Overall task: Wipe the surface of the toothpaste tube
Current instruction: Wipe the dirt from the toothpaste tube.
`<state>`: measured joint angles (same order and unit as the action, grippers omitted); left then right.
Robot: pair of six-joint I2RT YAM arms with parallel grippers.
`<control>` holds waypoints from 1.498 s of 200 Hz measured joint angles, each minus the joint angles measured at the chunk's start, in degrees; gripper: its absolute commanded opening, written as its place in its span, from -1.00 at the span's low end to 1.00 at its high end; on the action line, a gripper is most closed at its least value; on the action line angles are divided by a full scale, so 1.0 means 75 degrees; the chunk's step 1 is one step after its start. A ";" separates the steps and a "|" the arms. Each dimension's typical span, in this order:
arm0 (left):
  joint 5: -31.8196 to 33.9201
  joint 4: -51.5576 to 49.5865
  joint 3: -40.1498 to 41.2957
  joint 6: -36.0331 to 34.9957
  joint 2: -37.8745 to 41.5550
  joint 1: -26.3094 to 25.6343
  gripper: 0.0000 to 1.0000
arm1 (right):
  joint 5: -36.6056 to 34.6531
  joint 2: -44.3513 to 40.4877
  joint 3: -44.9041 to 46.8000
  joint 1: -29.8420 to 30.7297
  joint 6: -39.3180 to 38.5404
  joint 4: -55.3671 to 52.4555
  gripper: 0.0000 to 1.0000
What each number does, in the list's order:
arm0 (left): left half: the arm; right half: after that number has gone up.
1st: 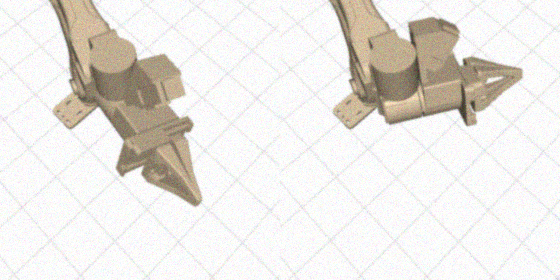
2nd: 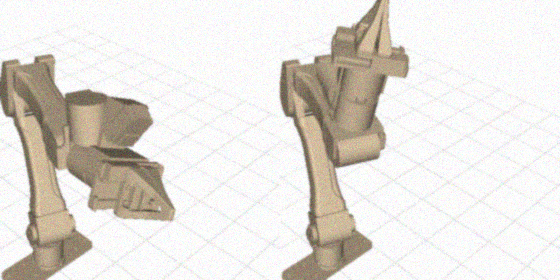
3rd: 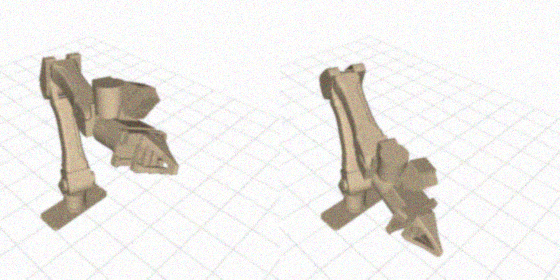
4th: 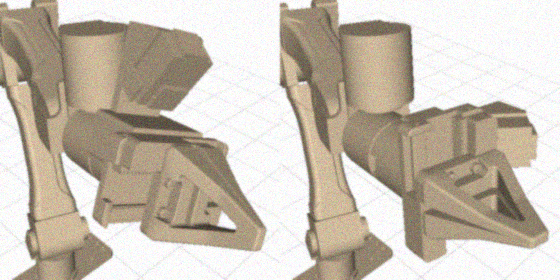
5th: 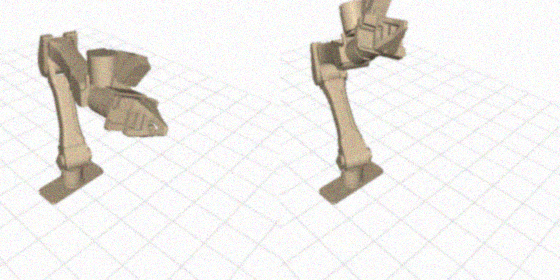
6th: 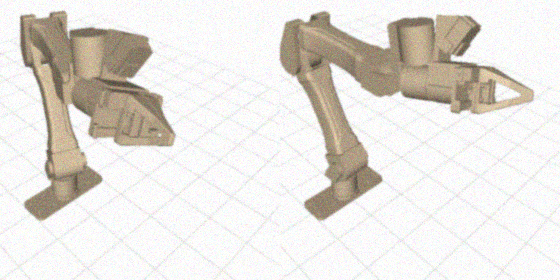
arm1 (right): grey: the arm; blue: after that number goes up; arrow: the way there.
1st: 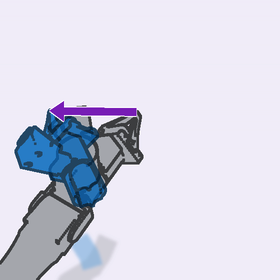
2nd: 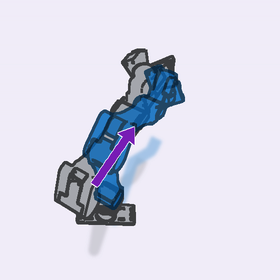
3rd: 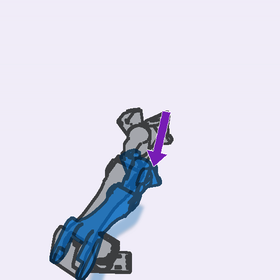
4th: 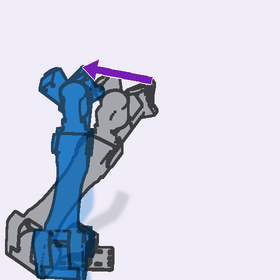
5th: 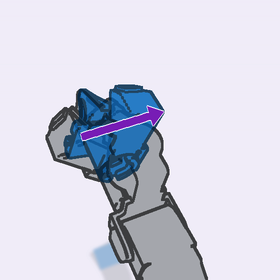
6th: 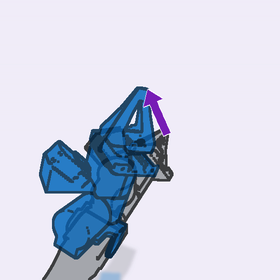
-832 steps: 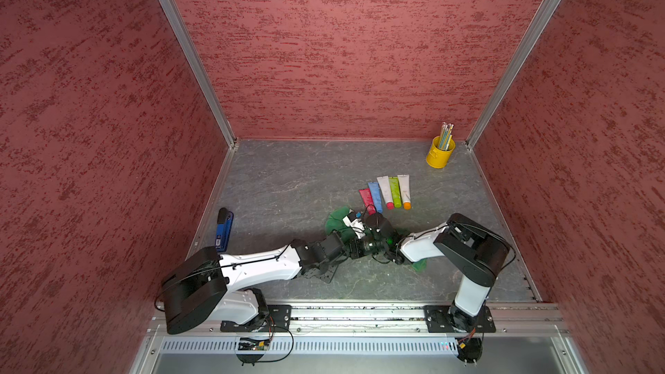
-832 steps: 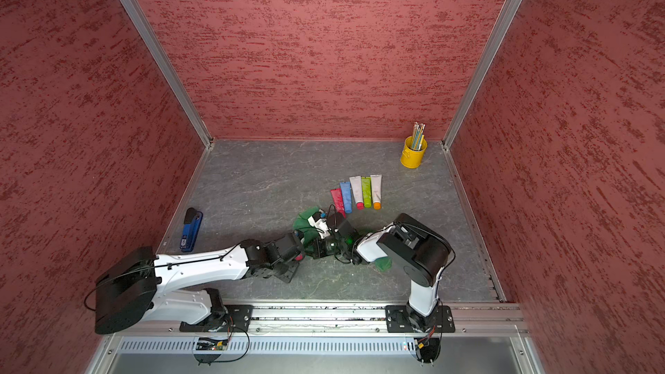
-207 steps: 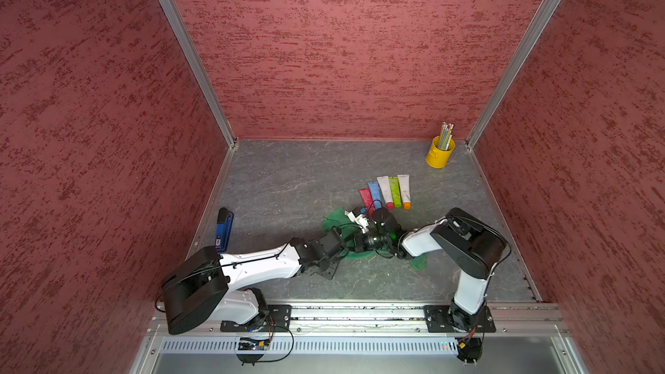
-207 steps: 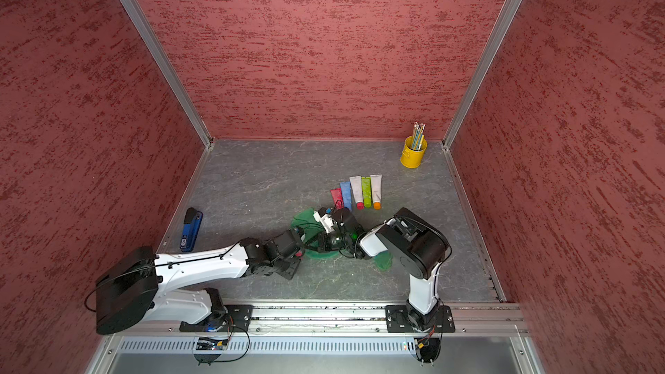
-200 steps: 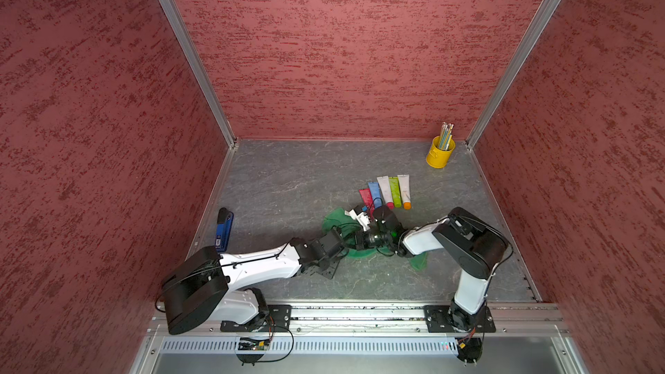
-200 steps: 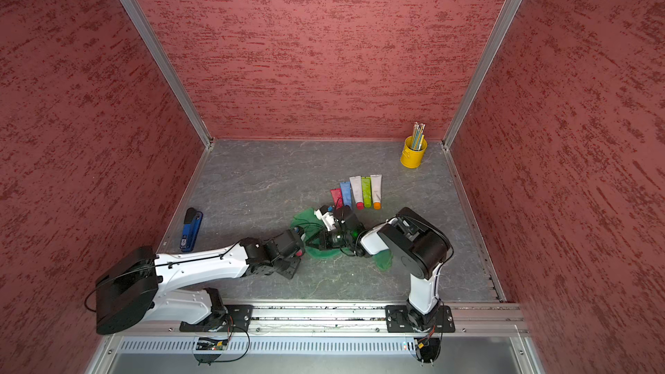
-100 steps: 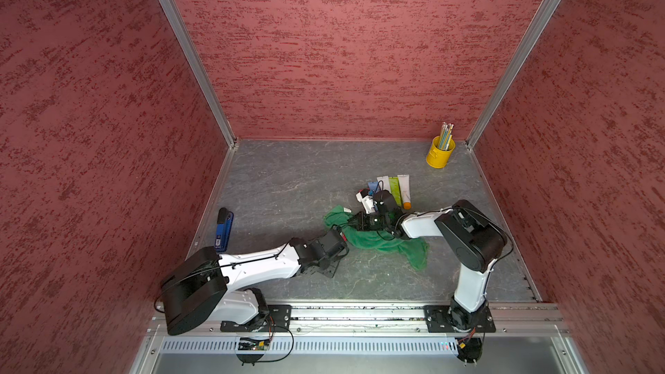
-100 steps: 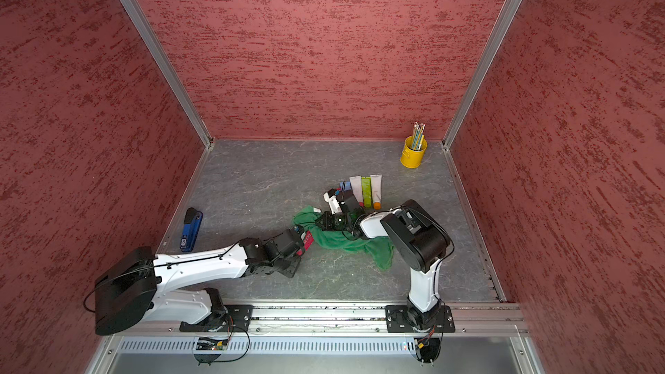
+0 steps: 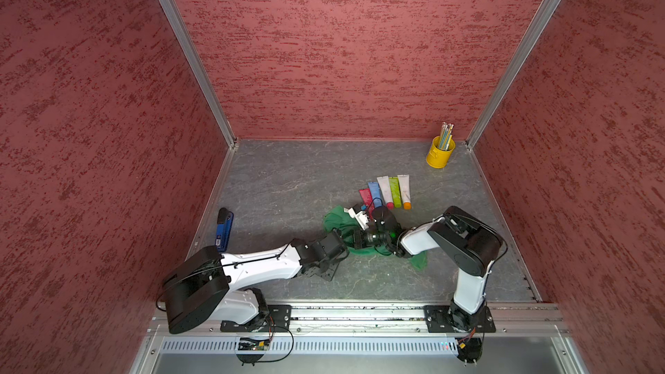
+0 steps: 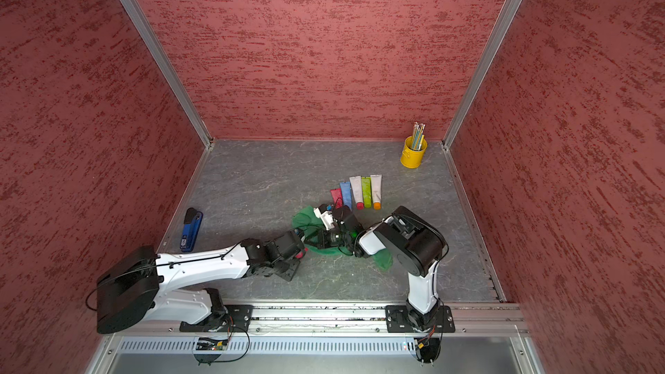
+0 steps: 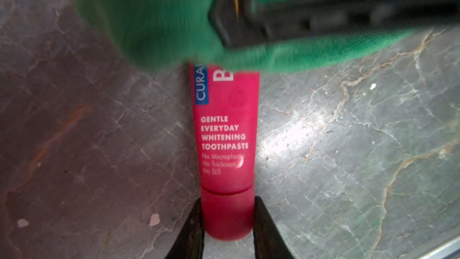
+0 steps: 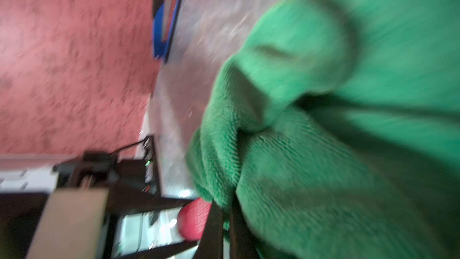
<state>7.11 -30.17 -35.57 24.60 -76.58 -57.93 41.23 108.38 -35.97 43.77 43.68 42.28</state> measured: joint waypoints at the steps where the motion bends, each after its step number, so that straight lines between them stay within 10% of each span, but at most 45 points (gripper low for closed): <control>1: 0.0000 -0.0003 0.0000 0.0000 0.0000 0.0000 -0.96 | 0.0029 0.0012 0.0009 0.0032 0.0026 0.0038 -1.00; 85: 0.0076 0.0210 0.0000 0.0003 0.0006 0.0003 -0.97 | 0.0379 -0.0125 -0.0061 -0.0510 0.0076 -0.0434 -1.00; 166: 0.0131 0.0318 0.0000 0.0003 0.0012 0.0009 -0.97 | -0.1282 -0.0420 -0.1279 -0.1134 -0.1148 -0.2978 -1.00; 299: 0.0015 0.0000 0.0003 0.0003 0.0015 -0.0015 -0.98 | 0.0425 0.0052 -0.0119 0.0344 -0.0017 -0.0058 -1.00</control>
<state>7.22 -30.17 -35.55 24.62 -76.47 -58.04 44.42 108.77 -36.86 46.35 43.55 41.85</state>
